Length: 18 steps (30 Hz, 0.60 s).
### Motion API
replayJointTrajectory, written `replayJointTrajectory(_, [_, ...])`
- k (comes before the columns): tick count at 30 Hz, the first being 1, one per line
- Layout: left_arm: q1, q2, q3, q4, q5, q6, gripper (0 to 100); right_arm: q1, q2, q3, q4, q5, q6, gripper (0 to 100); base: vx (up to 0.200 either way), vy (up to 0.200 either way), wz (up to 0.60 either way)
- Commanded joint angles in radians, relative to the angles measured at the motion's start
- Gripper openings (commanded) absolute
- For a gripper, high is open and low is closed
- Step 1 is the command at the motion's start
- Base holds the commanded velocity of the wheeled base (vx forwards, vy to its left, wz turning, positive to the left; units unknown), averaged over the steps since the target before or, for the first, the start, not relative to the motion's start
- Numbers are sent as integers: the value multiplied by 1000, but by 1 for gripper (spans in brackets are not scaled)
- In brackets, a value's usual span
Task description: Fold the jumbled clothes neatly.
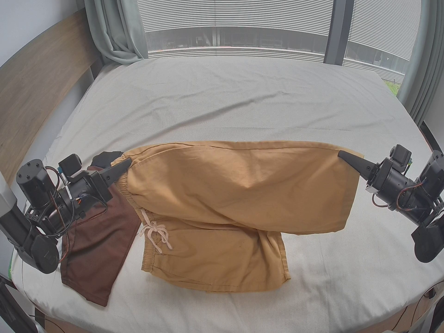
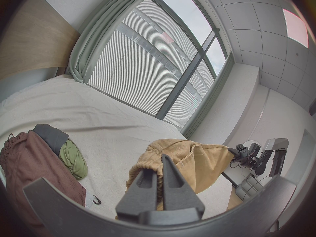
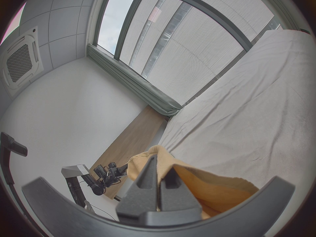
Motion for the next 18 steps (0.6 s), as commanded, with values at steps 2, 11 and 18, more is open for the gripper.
replayJointTrajectory(2, [1, 2, -1, -1, 0, -2, 0, -10, 0, -4, -1, 0, 0, 0, 0, 0, 0])
replayJointTrajectory(11, [6, 5, -1, -1, 0, 0, 0, -39, 0, -15, -1, 1, 0, 0, 0, 0, 0])
replayJointTrajectory(18, [6, 6, -3, -1, 0, 0, 0, -47, 0, -19, -1, 0, 0, 0, 0, 0, 0])
